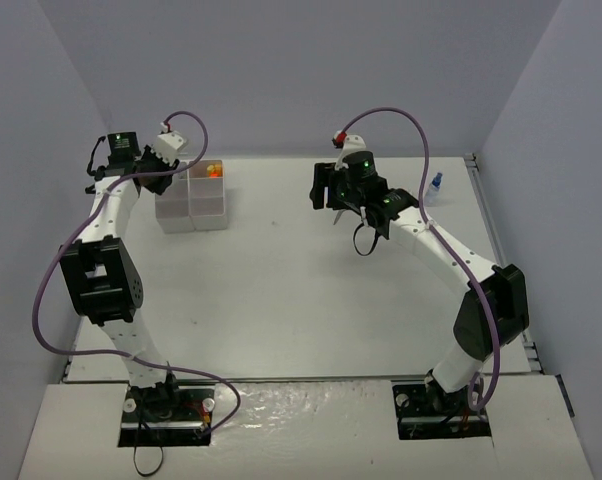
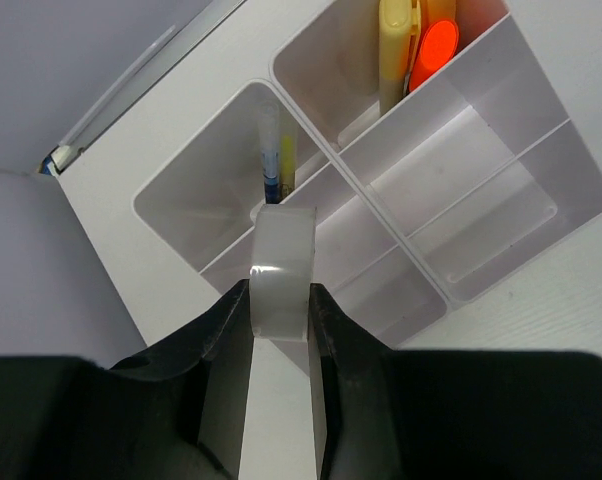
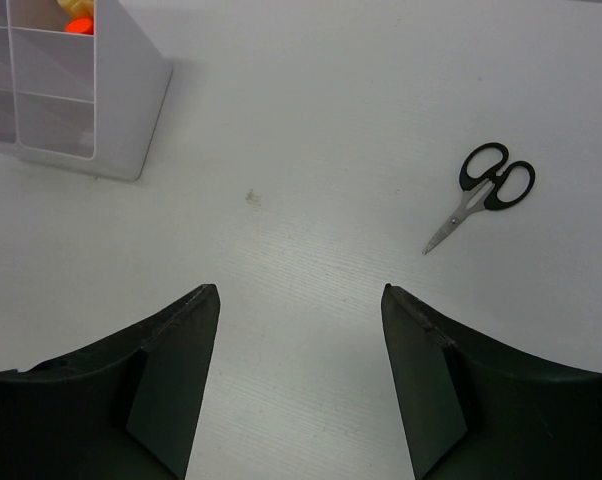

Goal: Sort the stationery into containers
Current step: Place the stationery in the storage box.

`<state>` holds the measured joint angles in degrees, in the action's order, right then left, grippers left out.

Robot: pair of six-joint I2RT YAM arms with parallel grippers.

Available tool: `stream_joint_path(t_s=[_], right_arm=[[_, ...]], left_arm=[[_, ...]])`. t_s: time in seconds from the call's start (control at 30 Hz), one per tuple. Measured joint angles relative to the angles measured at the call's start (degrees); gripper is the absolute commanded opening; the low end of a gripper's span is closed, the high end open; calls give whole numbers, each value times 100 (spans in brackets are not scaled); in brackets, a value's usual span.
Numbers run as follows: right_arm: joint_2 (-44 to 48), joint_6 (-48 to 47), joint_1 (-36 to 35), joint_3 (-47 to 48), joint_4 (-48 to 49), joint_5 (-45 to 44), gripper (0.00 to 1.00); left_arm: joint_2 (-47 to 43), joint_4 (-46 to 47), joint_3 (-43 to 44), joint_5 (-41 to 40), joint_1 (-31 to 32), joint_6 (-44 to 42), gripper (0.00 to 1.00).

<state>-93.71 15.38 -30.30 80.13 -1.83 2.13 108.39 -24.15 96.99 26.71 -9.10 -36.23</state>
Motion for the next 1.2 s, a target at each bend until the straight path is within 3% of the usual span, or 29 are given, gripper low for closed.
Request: stream_joint_path(t_s=[0.63, 1.2], right_arm=[[-86, 15, 0, 242, -7, 118, 63], [-463, 48, 2, 582, -22, 293, 63]], left_arm=[[60, -215, -101, 38, -65, -902, 0], [54, 124, -590, 539, -185, -1001, 0]])
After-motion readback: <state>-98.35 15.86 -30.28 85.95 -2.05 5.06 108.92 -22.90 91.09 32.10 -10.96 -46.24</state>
